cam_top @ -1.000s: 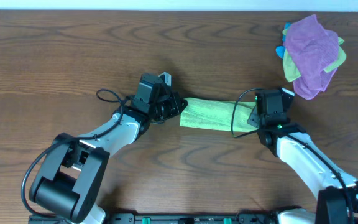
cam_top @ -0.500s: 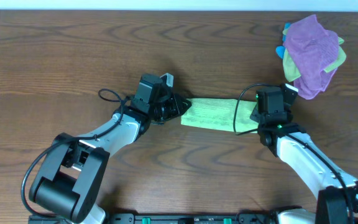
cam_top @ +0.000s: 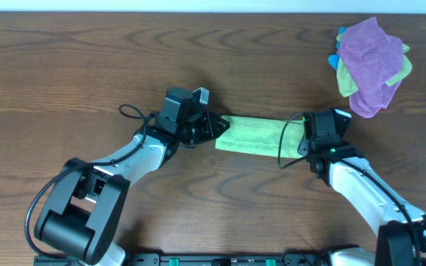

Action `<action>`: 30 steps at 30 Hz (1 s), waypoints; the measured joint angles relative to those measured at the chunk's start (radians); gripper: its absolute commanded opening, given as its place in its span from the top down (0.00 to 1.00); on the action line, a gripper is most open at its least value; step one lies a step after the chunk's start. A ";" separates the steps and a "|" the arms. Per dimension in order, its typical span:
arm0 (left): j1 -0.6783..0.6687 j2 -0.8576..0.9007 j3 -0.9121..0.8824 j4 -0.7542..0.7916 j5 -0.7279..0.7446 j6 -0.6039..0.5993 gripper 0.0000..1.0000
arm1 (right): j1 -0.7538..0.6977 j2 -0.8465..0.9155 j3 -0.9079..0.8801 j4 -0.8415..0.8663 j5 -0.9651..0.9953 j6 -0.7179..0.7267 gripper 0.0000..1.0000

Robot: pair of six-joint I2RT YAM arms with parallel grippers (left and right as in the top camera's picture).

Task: Fold the cloth
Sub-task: 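Press the folded strip down and release the right gripper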

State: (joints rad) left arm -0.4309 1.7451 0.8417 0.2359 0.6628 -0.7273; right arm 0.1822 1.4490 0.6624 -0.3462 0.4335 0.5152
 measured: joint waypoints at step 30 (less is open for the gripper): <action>-0.088 0.018 0.104 -0.175 -0.219 0.025 0.94 | -0.207 -0.444 -0.030 -0.276 -0.431 0.238 0.19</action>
State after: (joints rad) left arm -0.5190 1.7634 0.9455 0.0605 0.4442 -0.7021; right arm -0.0246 1.0050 0.6323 -0.6220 0.0025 0.7532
